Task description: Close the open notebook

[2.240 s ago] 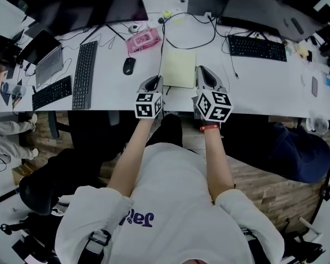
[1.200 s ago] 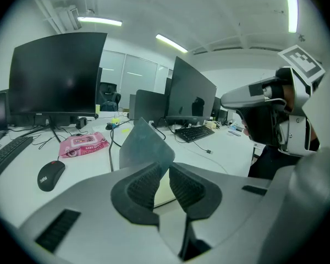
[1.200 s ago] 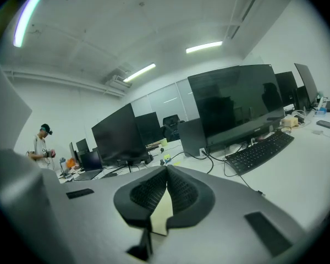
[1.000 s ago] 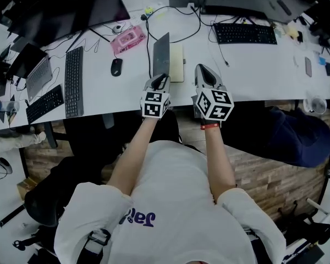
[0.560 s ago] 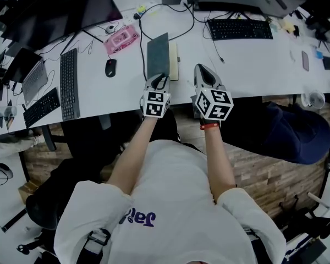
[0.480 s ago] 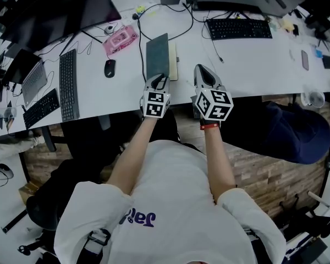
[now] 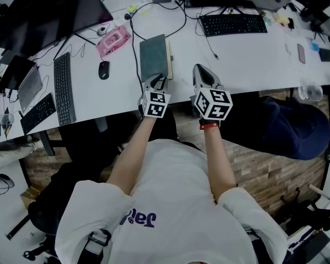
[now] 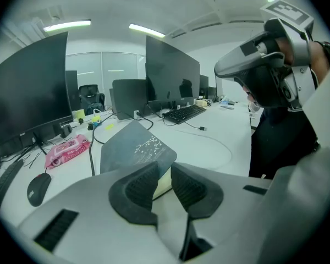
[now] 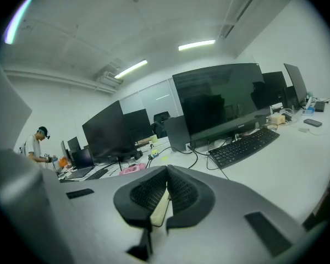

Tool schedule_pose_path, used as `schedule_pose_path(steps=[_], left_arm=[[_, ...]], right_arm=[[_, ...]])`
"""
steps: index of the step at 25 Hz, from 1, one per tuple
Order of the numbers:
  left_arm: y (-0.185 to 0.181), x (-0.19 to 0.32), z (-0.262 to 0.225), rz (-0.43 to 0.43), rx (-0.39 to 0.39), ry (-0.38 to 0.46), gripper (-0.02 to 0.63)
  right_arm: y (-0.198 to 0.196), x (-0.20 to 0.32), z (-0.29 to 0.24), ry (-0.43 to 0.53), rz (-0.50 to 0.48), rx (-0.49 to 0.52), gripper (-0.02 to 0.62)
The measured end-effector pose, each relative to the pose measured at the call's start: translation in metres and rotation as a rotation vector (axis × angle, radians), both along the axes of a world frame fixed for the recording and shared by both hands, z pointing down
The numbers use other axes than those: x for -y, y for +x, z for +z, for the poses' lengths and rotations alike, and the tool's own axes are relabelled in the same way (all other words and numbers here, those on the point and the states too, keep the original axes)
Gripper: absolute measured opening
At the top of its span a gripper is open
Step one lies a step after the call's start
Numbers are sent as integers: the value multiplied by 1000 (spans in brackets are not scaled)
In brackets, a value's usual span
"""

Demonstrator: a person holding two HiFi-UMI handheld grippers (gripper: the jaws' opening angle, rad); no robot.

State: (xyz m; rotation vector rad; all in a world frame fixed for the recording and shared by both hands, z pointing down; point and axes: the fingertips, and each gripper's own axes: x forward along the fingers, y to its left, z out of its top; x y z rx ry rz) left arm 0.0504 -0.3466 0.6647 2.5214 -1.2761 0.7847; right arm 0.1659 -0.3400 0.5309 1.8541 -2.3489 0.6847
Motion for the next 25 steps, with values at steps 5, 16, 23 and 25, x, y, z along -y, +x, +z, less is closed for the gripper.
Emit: schedule_pose_path(steps=[5,16,23,25], left_arm=[[1,-3,9,20,79,9,84],[10,-2,45,89,160,-67,95],[12,-1,49,88,165,-76,95],[12,-1,48,82,146,-81,97]], right_arm=[[-4,-1,3,-7,-7,-3,15],[5,-2,12,-29,25,-9,15],[10,-2,15,-36,38,-12,15],[9,-2,14,-33,36,-12,15]])
